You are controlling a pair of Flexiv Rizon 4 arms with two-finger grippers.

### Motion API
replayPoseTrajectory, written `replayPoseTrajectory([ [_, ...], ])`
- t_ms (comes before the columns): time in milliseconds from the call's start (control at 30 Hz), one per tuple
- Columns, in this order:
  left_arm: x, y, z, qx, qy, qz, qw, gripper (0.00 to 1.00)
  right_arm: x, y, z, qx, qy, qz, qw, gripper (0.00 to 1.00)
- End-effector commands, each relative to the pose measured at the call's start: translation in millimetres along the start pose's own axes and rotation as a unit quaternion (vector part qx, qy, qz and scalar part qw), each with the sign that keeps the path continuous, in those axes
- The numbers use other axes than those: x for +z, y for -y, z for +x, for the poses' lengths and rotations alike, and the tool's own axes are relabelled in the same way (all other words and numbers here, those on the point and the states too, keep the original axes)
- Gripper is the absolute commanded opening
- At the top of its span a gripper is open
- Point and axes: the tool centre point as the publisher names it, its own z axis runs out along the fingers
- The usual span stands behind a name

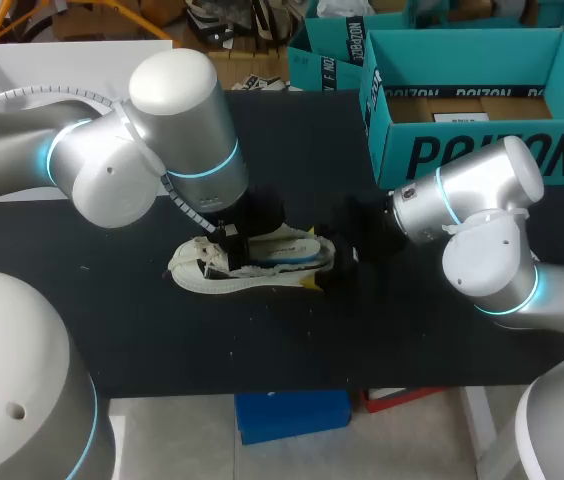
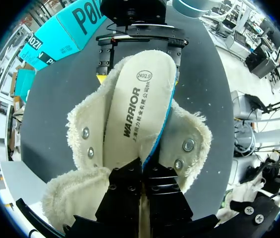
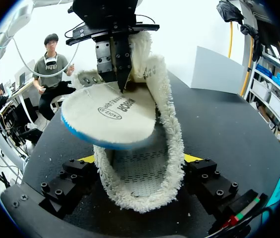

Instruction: Take the shoe out of the shoebox, open the shoe tongue, remove and reinsert the insole, then place the shoe into the shoebox

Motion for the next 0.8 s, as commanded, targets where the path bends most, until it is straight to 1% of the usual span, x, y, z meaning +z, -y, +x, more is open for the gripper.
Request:
replayPoseTrajectory([
  [33, 16, 9, -2.4, 0.002, 0.004, -0.007, 1.0, 0.14, 0, 3.1, -3.7, 0.001, 0.001, 0.001, 1.0, 0.0],
  [67, 17, 12, -2.7, 0.004, 0.014, -0.009, 1.0, 0.29, 0, 3.1, -3.7, 0.001, 0.001, 0.001, 1.0, 0.0],
  [133, 20, 16, -2.4, 0.007, 0.027, -0.008, 1.0, 0.33, 0, 3.1, -3.7, 0.001, 0.001, 0.001, 1.0, 0.0],
  [167, 21, 18, -1.7, 0.008, 0.039, -0.008, 0.999, 0.4, 0, 3.1, -3.7, 0.001, 0.001, 0.001, 1.0, 0.0],
  [233, 22, 21, 1.4, 0.011, 0.058, -0.004, 0.998, 0.51, 0, 3.1, -3.7, 0.001, 0.001, 0.001, 1.0, 0.0],
  [267, 22, 22, 4.1, 0.012, 0.075, -0.001, 0.997, 0.52, 0, 3.1, -3.7, 0.001, 0.001, 0.001, 1.0, 0.0],
  [300, 22, 22, 5.1, 0.012, 0.081, 0.0, 0.997, 0.49, 0, 3.1, -3.7, 0.001, 0.001, 0.001, 1.0, 0.0],
  [333, 22, 23, 6.9, 0.012, 0.088, 0.004, 0.996, 0.49, 0, 3.1, -3.7, 0.001, 0.001, 0.001, 1.0, 0.0],
  [400, 22, 23, 10.0, 0.015, 0.093, 0.012, 0.995, 0.51, 0, 3.1, -3.7, 0.001, 0.001, 0.001, 1.0, 0.0],
  [533, 21, 24, 15.2, 0.011, 0.121, 0.02, 0.992, 0.52, 0, 3.1, -3.7, 0.001, 0.001, 0.001, 1.0, 0.0],
  [733, 19, 28, 11.5, 0.007, 0.135, 0.033, 0.99, 0.49, 0, 3.1, -3.7, 0.001, 0.001, 0.001, 1.0, 0.0],
  [800, 19, 29, 9.8, 0.005, 0.147, 0.035, 0.988, 0.49, 0, 3.1, -3.7, 0.001, 0.001, 0.001, 1.0, 0.0],
])
